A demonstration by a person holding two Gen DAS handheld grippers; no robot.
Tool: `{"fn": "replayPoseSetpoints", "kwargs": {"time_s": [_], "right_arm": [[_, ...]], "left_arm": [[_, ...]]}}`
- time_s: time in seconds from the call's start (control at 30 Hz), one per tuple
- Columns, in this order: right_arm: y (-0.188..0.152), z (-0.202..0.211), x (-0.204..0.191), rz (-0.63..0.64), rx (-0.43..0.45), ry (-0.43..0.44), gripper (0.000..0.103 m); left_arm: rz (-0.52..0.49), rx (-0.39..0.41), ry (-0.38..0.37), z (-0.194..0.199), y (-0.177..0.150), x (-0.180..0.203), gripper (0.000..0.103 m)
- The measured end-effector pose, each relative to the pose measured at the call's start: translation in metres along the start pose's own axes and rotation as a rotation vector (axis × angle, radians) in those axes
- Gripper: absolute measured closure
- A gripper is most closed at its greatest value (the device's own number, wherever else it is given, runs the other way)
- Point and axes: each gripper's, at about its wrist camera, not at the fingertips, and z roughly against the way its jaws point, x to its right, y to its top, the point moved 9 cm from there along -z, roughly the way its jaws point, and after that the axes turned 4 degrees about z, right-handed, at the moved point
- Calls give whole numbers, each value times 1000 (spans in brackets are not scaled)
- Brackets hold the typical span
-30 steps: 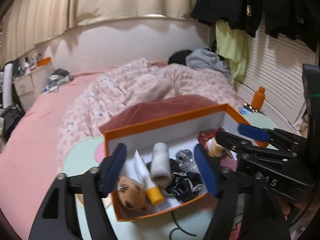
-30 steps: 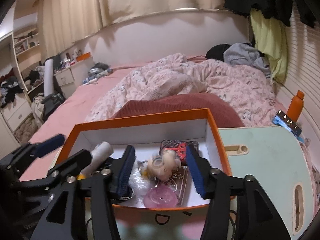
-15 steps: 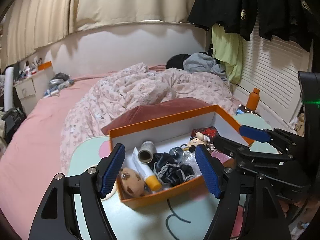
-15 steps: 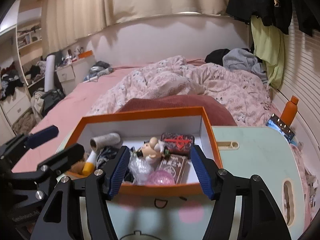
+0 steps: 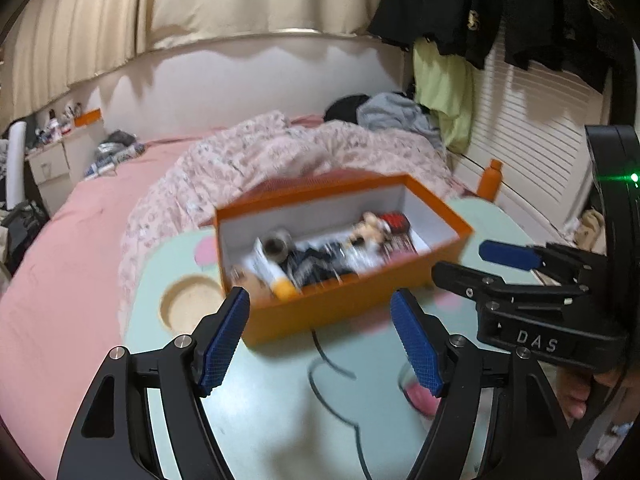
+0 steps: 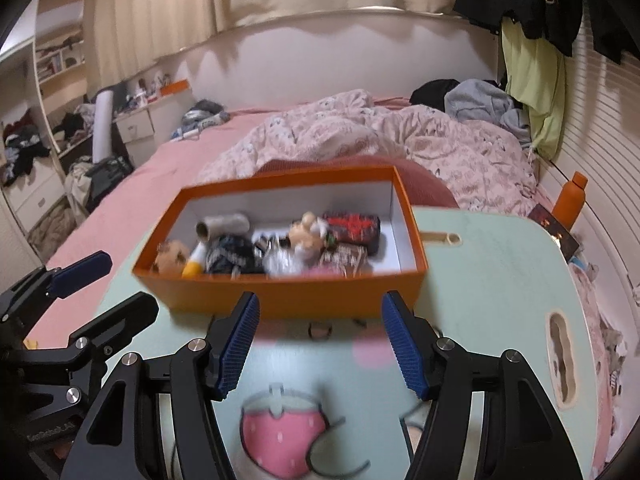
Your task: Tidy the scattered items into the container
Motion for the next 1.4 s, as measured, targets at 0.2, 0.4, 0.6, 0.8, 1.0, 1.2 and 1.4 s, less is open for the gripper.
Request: {"fn": "replayPoseSetpoints", "kwargs": {"time_s": [0.2, 0.4, 0.6, 0.8, 1.0, 1.2, 1.4], "right_arm": [[-34, -9, 5, -31, -79, 10, 38], [-41, -14, 21, -100, -107, 9, 38], [-44, -14, 22, -97, -108, 3, 38], [-49, -16, 16, -47, -131, -48, 38], [-68, -24, 15, -26, -208, -52, 36], [-80, -28, 26, -59, -243, -88, 3], [-84, -31, 32, -40, -252, -151, 0]], "left_arm": [[-3, -103, 16, -35, -19, -7, 30], [17, -125, 32, -60, -9, -20, 30], [31, -142, -12, -52, -18, -13, 30], [89, -196, -32, -40, -44, -4, 30], [112, -251, 61, -49, -66, -9, 30], [93, -276, 151, -52, -74, -12, 15], [143, -291, 182, -50, -77, -26, 0]]}}
